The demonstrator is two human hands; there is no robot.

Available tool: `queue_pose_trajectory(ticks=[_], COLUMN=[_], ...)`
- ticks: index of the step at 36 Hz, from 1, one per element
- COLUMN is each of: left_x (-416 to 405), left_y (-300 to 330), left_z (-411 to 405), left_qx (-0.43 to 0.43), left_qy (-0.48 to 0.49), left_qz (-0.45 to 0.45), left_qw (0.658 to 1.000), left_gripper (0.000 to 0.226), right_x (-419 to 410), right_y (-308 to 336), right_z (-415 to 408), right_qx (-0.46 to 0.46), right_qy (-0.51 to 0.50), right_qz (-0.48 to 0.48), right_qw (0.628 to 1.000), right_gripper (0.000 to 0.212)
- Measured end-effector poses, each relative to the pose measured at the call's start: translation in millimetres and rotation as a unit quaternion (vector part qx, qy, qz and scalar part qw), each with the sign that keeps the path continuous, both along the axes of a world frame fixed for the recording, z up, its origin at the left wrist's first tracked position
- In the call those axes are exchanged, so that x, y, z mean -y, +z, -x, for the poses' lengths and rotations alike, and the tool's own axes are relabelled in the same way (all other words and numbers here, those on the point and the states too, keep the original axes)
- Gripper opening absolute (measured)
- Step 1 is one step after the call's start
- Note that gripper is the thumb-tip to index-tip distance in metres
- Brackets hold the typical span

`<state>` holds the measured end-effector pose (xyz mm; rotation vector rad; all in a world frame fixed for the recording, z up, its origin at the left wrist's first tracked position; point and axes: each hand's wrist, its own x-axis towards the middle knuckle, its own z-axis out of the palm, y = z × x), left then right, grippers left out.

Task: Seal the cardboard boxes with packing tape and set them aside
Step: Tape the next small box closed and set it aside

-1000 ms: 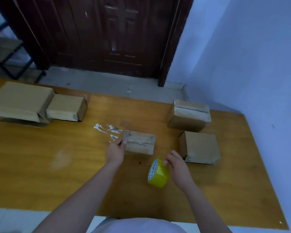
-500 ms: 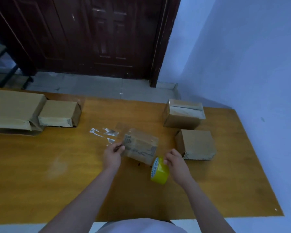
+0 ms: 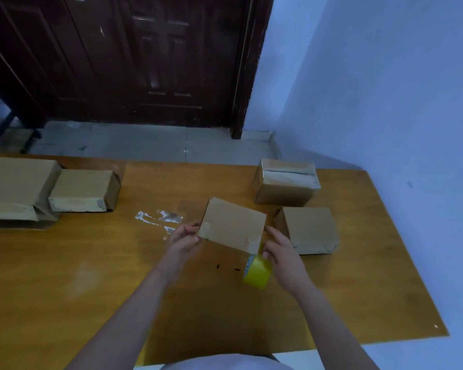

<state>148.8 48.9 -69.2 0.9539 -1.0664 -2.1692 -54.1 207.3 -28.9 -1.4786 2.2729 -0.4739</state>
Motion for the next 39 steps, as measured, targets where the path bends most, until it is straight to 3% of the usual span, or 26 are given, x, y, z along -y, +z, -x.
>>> queue_pose_trajectory(ticks=[5, 10, 13, 19, 24, 29, 31, 34, 36, 39], left_x=[3, 5, 9, 24, 26, 19, 15, 12, 12, 13], left_y=[6, 14, 20, 18, 3, -26, -38, -40, -35, -25], left_z=[2, 1, 0, -3, 5, 3, 1, 2, -2, -19], left_qx=[0.011, 0.064, 0.091, 0.143, 0.182, 0.236, 0.271, 0.291, 0.312, 0.311], left_qy=[-0.034, -0.047, -0.108, -0.206, -0.184, -0.146, -0.151, -0.13, -0.144, -0.158], left_qz=[0.018, 0.043, 0.071, 0.11, 0.154, 0.183, 0.205, 0.171, 0.149, 0.192], left_qw=[0.999, 0.996, 0.987, 0.962, 0.953, 0.943, 0.928, 0.932, 0.927, 0.917], left_gripper=[0.072, 0.06, 0.068, 0.129, 0.12, 0.12, 0.125, 0.116, 0.124, 0.141], right_x=[0, -2, -2, 1, -2, -16, -20, -23, -22, -18], right_y=[-5, -10, -10, -13, -24, -31, -30, -22, -15, 0], right_z=[-2, -4, -5, -3, -3, 1, 1, 3, 6, 9], right_qx=[-0.052, -0.078, -0.089, -0.088, -0.064, -0.031, -0.023, -0.009, -0.001, 0.01], right_qy=[0.022, 0.031, 0.041, 0.066, 0.049, -0.003, -0.005, -0.001, 0.005, 0.018], right_qz=[0.049, 0.075, 0.093, 0.069, 0.038, 0.005, 0.024, 0.06, 0.074, 0.092], right_qw=[0.997, 0.994, 0.991, 0.992, 0.996, 1.0, 0.999, 0.998, 0.997, 0.996], right_gripper=[0.016, 0.017, 0.019, 0.02, 0.031, 0.014, 0.014, 0.014, 0.012, 0.011])
